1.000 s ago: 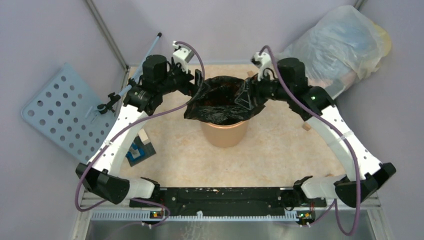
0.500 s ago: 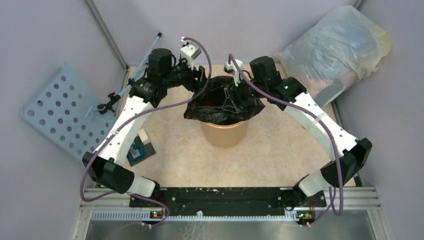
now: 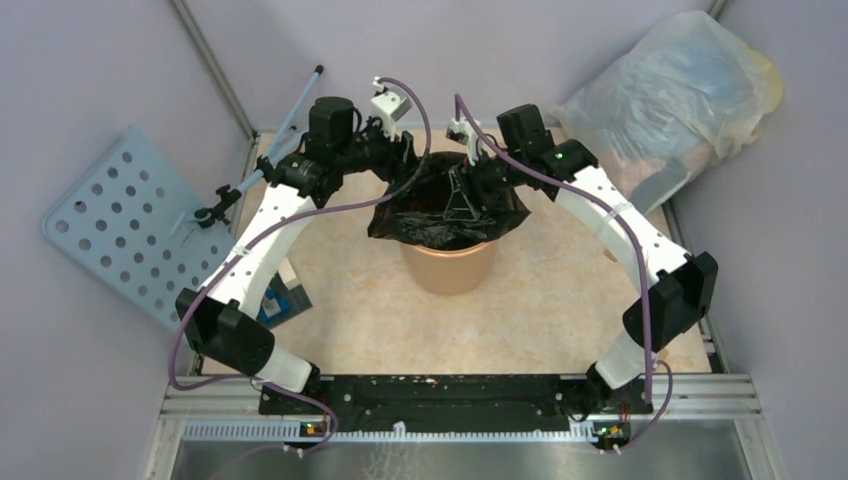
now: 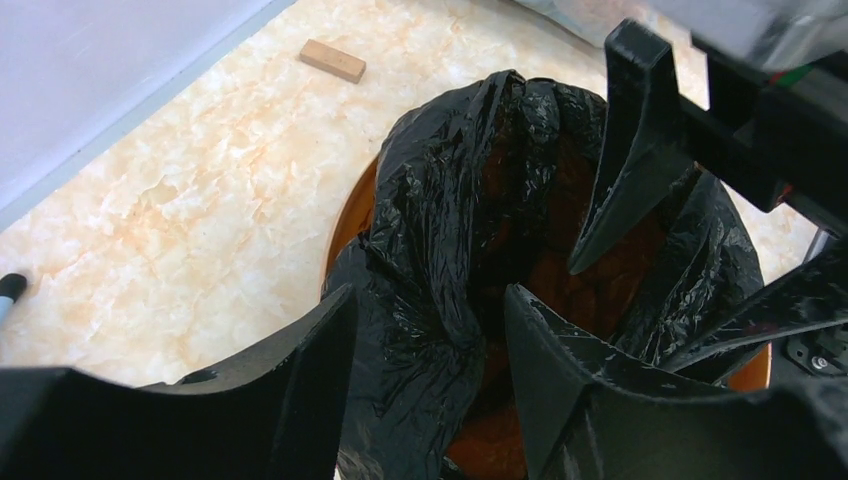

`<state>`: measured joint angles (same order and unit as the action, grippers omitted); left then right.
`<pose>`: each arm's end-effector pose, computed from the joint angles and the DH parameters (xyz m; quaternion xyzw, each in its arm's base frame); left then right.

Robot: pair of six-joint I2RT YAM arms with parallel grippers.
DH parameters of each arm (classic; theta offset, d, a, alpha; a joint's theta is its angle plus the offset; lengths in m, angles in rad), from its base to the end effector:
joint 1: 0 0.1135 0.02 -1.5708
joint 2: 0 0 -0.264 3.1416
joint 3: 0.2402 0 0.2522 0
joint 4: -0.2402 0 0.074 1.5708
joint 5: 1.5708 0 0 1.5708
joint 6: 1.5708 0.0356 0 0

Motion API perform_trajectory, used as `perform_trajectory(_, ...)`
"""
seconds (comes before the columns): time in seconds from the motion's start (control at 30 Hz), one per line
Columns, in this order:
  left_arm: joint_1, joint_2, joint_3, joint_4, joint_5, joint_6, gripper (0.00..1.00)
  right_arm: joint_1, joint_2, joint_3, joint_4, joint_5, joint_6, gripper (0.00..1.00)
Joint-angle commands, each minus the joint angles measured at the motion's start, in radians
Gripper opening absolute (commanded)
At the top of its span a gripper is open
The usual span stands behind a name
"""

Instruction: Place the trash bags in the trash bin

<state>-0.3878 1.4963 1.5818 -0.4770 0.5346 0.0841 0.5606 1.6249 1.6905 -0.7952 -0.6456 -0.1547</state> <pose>0.3042 -0.1439 0.4175 0.3302 0.7451 -0.2981 0.4969 0.2860 0.2048 0.3848 -0.4244 0.7656 0.3617 0.3209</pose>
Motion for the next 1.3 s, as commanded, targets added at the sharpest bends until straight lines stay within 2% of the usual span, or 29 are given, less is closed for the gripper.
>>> perform_trajectory(0.0,-0.003,0.006,-0.012,0.043,0.039,0.021,0.61,0.002,0.017,0.049,-0.034,-0.037,-0.032,0.59)
perform_trajectory(0.07,-0.003,0.014,-0.012,0.038,0.052,0.023,0.60,0.002,0.014,0.044,-0.033,-0.034,-0.030,0.52)
perform_trajectory(0.13,-0.003,0.028,-0.004,0.028,0.050,0.024,0.56,0.002,0.012,0.047,-0.032,-0.036,-0.027,0.40)
perform_trajectory(0.23,-0.003,0.041,0.004,0.021,0.048,0.029,0.45,0.002,0.007,0.050,-0.027,-0.032,-0.019,0.25)
perform_trajectory(0.33,-0.003,0.045,0.002,0.032,0.043,0.034,0.27,0.002,0.003,0.055,-0.034,-0.022,-0.018,0.14)
perform_trajectory(0.4,-0.003,0.049,0.006,0.036,0.038,0.035,0.08,0.002,-0.001,0.058,-0.041,-0.020,-0.020,0.00)
perform_trajectory(0.43,-0.003,0.053,0.008,0.035,0.028,0.034,0.00,0.002,-0.005,0.058,-0.044,-0.021,-0.021,0.00)
perform_trajectory(0.47,-0.003,0.055,0.012,0.036,0.015,0.027,0.00,0.002,-0.011,0.056,-0.047,-0.023,-0.022,0.00)
perform_trajectory(0.9,0.021,0.128,0.028,0.077,-0.039,-0.080,0.00,0.042,-0.200,-0.106,0.058,-0.049,0.079,0.00)
perform_trajectory(1.27,0.101,0.165,-0.004,0.123,0.017,-0.205,0.00,0.068,-0.367,-0.319,0.134,-0.028,0.141,0.00)
